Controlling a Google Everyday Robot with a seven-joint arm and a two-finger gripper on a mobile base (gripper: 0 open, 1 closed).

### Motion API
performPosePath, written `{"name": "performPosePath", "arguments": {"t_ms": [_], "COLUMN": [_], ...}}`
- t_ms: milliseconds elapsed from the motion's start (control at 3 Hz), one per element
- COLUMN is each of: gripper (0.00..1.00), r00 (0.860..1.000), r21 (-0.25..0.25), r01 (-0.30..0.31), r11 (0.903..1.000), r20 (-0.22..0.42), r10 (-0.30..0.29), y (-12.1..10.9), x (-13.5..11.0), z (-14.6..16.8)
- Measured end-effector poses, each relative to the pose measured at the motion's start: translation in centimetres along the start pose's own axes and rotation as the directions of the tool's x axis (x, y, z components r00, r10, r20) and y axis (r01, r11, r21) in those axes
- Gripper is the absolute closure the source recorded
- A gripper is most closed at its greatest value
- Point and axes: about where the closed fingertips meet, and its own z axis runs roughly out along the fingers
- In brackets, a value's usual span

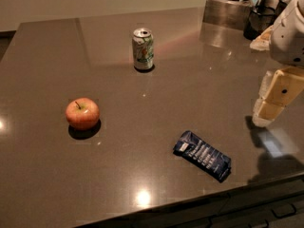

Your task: Pick apple

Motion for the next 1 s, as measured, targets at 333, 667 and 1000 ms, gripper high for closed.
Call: {"name": "performPosePath", "arguments": {"t_ms": [333,667,1000], "gripper": [0.00,0.00,0.00], "r00": [1.000,0.995,0.968], "r21": [-0.001,-0.025,-0.066], "r01": [0.001,0.010,0.040], "r11": [1.0000,0.9996,0.9970], "r20": [0.004,0.103,0.248], "r10": [-0.001,-0.007,-0.023], "y": [0.0,0.5,1.3], "x": [-0.2,-3.2,-7.7], "z": [0.0,0.6,1.8]}}
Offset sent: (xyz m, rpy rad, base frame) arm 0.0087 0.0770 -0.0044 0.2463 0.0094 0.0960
